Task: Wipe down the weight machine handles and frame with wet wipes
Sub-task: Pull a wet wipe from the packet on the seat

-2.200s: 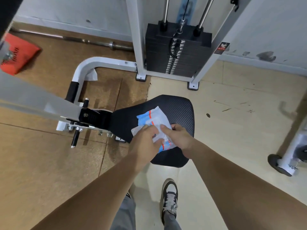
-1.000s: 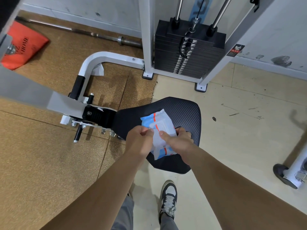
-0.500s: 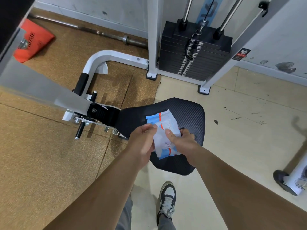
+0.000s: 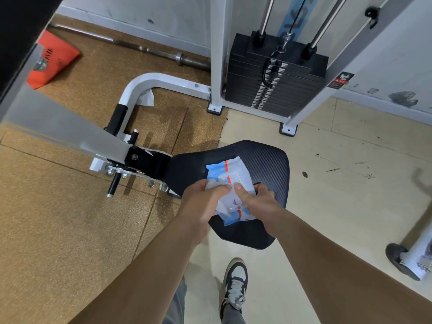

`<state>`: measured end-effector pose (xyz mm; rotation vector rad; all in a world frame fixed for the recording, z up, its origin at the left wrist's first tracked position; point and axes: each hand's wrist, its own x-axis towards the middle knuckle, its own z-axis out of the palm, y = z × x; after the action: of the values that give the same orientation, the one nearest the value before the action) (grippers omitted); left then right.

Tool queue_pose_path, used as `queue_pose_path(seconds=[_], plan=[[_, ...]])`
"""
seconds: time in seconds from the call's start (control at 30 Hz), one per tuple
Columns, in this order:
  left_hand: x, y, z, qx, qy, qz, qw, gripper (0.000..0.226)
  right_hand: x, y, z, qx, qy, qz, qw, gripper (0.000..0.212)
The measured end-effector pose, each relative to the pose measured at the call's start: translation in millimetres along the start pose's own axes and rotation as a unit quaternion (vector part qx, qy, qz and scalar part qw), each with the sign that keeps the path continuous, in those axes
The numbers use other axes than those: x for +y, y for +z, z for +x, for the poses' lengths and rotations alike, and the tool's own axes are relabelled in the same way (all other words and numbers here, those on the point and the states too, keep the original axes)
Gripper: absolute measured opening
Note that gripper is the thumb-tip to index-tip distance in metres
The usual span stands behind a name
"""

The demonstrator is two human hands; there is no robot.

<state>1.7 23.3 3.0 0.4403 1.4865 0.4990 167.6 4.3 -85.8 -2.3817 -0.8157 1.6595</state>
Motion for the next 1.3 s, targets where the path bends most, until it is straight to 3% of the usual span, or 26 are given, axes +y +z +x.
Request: queue_pose_path(seconds=[0.07, 0.13, 0.23, 0.4, 0.57, 0.67, 0.83, 0.93, 1.0, 1.1, 1.2, 1.3], plan=[[5.8, 0.3, -9.8, -0.002, 0.017, -0.029, 0.999, 0.006, -0.4, 0.1, -0.2, 0.0, 0.002, 0.012, 1.0, 0.081], [11.8, -1.9, -19.3, -0.005, 0.036, -0.055, 0.998, 0.017, -0.6, -0.1, 0.5, -0.003, 0.004, 0.015, 1.0, 0.082], [21.6, -10.5, -33.8, -0.004, 0.069, -0.112, 0.991, 0.003, -0.1, -1.7, 0.1, -0.008, 0.0, 0.015, 1.0, 0.082], [29.7, -9.5, -57.1, 0.019, 0.062, -0.105, 0.992, 0.016, -6.2, -5.5, -12.9, -0.021, -0.003, 0.051, 0.998, 0.094], [50.4, 1.8, -103.7, -0.046, 0.073, -0.13, 0.988, 0.018, -19.0, -29.8, -52.2, -0.054, 0.045, 0.185, 0.98, 0.055], [64.8, 11.5, -140.6, -0.078, 0.078, -0.12, 0.987, 0.02, -33.8, -53.8, -107.0, -0.052, 0.008, 0.217, 0.975, 0.04], [83.2, 32.8, -220.7, -0.142, 0.109, -0.119, 0.977, 0.045, -67.8, -105.8, -239.5, -0.151, -0.102, 0.374, 0.909, 0.063], [84.3, 31.7, -273.4, -0.176, 0.139, -0.113, 0.968, 0.043, -81.6, -135.4, -318.8, -0.198, -0.134, 0.416, 0.877, 0.083], [81.2, 25.0, -306.1, -0.164, 0.16, -0.104, 0.968, 0.037, -84.3, -141.8, -355.2, -0.188, -0.189, 0.386, 0.883, 0.077], [69.9, 10.3, -348.7, -0.115, 0.17, -0.101, 0.973, 0.029, -82.3, -132.3, -380.2, -0.099, -0.262, 0.304, 0.911, 0.05], [48.9, -10.1, -378.9, -0.048, 0.162, -0.163, 0.972, 0.031, -83.6, -112.9, -403.5, -0.083, -0.245, 0.295, 0.92, 0.039], [30.8, -29.4, -408.3, -0.023, 0.185, -0.199, 0.962, 0.032, -81.6, -92.2, -430.3, -0.106, -0.219, 0.285, 0.927, 0.045]])
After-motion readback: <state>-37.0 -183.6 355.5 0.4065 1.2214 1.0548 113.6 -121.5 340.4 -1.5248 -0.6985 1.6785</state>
